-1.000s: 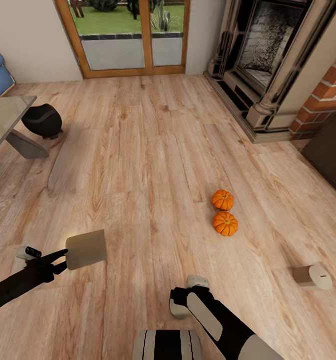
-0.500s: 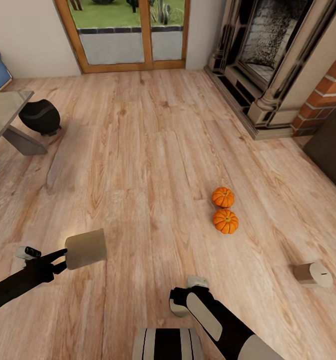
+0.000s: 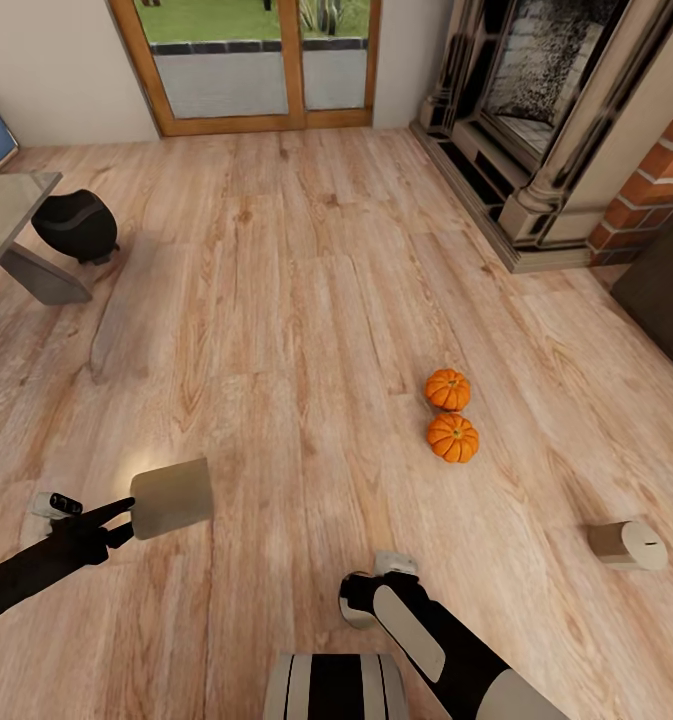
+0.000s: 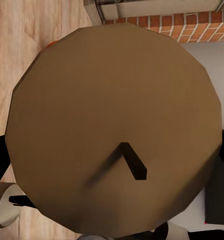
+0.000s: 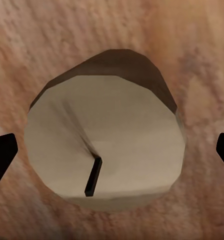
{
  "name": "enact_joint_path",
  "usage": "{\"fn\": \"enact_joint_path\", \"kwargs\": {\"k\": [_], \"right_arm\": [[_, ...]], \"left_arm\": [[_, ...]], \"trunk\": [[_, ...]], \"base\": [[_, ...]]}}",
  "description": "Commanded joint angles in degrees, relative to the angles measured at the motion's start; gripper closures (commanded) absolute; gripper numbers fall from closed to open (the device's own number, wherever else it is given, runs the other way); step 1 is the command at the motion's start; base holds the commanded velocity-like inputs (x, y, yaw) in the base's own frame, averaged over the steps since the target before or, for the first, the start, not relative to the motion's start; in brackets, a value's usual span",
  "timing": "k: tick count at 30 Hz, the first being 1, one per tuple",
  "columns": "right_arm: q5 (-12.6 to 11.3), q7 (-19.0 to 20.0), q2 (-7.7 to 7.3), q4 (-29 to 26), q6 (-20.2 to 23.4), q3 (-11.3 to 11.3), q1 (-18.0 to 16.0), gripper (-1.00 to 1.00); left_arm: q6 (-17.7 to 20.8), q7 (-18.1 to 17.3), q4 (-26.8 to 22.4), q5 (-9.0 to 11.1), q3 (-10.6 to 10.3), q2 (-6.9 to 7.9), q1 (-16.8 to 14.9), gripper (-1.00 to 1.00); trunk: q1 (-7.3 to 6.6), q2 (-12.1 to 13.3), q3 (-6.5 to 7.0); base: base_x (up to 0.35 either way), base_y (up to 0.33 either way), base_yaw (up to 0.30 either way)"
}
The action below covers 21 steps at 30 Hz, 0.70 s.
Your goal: Place each of the two pumpkins and all three candles from the living room inside a cabinet in the living room (use any cabinet), then make sure every cabinet is closed, and position the cauldron so it is next to a table in the living room.
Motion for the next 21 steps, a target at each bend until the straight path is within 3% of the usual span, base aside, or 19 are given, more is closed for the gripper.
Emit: {"fn": "enact_joint_path", "kwargs": {"k": [1, 10, 21], "right_arm": [[-0.39, -0.45, -0.02, -0.07, 0.08, 0.14, -0.04, -1.00], [-0.14, -0.33, -0.02, -0.12, -0.66, 0.14, -0.04, -1.00], [-0.21, 3.36, -0.09, -0.16, -0.73, 0.14, -0.04, -1.00]], "left_arm": [[0.38, 0.12, -0.02, 0.11, 0.01, 0.01, -0.01, 1.00], [0.38, 0.12, -0.02, 0.11, 0.01, 0.01, -0.01, 1.00], [0.38, 0.11, -0.02, 0.11, 0.01, -0.01, -0.01, 1.00]], "trunk": [[-0.01, -0.02, -0.04], [-0.01, -0.02, -0.04], [0.04, -0.04, -0.48]], "base": [[0.000, 0.000, 0.000], [0.000, 0.000, 0.000], [0.000, 0.000, 0.000]]}}
